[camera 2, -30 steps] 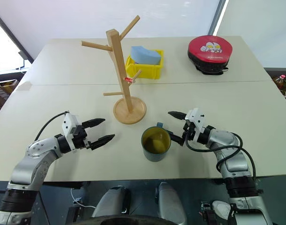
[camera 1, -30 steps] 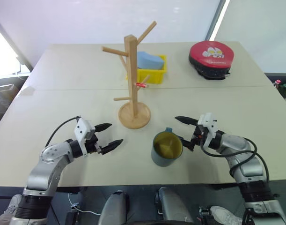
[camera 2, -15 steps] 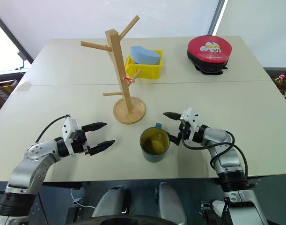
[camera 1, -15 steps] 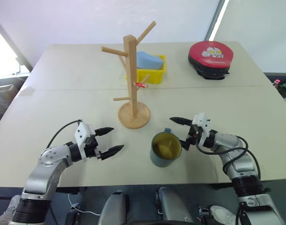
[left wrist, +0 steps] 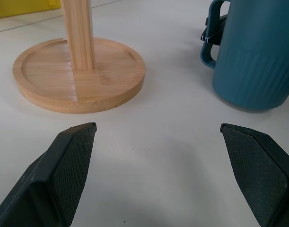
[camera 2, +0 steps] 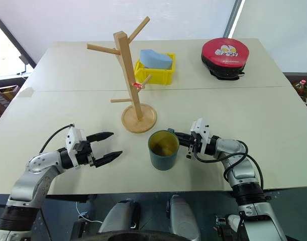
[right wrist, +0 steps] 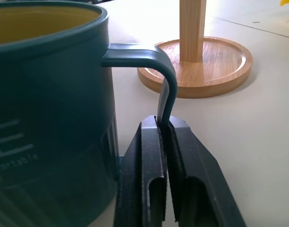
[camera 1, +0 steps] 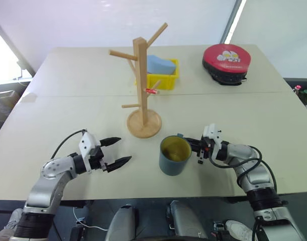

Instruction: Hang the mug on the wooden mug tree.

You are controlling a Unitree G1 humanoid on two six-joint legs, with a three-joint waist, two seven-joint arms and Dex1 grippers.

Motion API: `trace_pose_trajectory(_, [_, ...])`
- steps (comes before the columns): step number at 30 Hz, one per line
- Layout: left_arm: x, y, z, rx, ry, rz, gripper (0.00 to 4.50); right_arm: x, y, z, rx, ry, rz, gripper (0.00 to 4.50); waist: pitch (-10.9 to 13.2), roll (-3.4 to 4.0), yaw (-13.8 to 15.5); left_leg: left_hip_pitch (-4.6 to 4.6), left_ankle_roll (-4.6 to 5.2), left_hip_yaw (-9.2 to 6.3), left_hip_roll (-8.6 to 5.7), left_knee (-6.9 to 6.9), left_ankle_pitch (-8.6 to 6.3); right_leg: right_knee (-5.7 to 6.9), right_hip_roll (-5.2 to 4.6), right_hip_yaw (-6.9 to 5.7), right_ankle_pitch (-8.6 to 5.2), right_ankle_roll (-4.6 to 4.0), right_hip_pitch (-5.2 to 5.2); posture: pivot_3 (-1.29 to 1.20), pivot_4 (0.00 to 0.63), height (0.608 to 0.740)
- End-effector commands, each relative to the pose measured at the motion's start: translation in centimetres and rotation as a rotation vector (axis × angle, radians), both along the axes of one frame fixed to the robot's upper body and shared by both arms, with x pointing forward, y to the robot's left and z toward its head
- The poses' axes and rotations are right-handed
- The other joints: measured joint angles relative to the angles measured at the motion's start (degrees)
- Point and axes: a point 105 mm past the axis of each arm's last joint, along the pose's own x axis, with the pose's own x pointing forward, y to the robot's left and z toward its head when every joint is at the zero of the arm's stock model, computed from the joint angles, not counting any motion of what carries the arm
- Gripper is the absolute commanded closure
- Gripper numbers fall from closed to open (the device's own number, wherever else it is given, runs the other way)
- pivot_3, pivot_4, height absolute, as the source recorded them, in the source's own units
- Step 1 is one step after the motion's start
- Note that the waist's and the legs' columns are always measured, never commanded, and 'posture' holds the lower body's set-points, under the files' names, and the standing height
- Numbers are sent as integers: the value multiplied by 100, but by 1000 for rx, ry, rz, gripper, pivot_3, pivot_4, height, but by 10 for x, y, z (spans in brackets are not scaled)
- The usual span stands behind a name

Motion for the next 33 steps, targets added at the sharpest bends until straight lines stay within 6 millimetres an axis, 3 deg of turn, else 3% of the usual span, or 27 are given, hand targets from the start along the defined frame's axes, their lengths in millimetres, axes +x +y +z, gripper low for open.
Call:
trace_pose_trajectory(1, [0,0,7,0,-48,-4,0,5,0,26,5,-124,-31,4475,0,0,1,0,0,0,0,0,0,0,0,0,0,0,0,0,150,740])
trace_pose_trajectory(6, [2,2,16,-17,-69,18,0,6,4,71,-57,-296,-94,4475,2,4,4,-3,0,-1,0,0,0,1,0,0,0,0,-3,0,150,740])
trace_pose_trajectory(11, [9,9,24,-30,-97,65,0,1,28,129,-123,-507,-117,4475,3,4,-3,-6,0,-1,0,0,0,1,0,0,0,0,-9,0,150,740])
trace_pose_trajectory(14, [15,11,33,-61,-113,80,0,-4,43,151,-97,-556,-106,4475,2,4,5,-8,0,-5,1,-1,0,1,0,-4,0,-1,-9,0,150,740])
trace_pose_trajectory(18, [24,11,53,-109,-149,91,0,2,50,161,-149,-594,-149,4475,1,0,19,-14,0,-6,-2,1,0,-6,-5,-6,0,0,-8,0,150,740])
trace_pose_trajectory(26, [26,5,92,-177,-211,77,0,6,52,162,-200,-618,-154,4475,1,0,-6,-42,0,-5,-9,8,0,-6,-11,-8,1,2,-30,0,150,740])
trace_pose_trajectory(33, [17,-2,101,-160,-193,32,0,10,57,166,-221,-644,-150,4475,1,0,-8,-44,0,-6,-9,10,0,-3,-8,-10,1,2,-31,0,150,740])
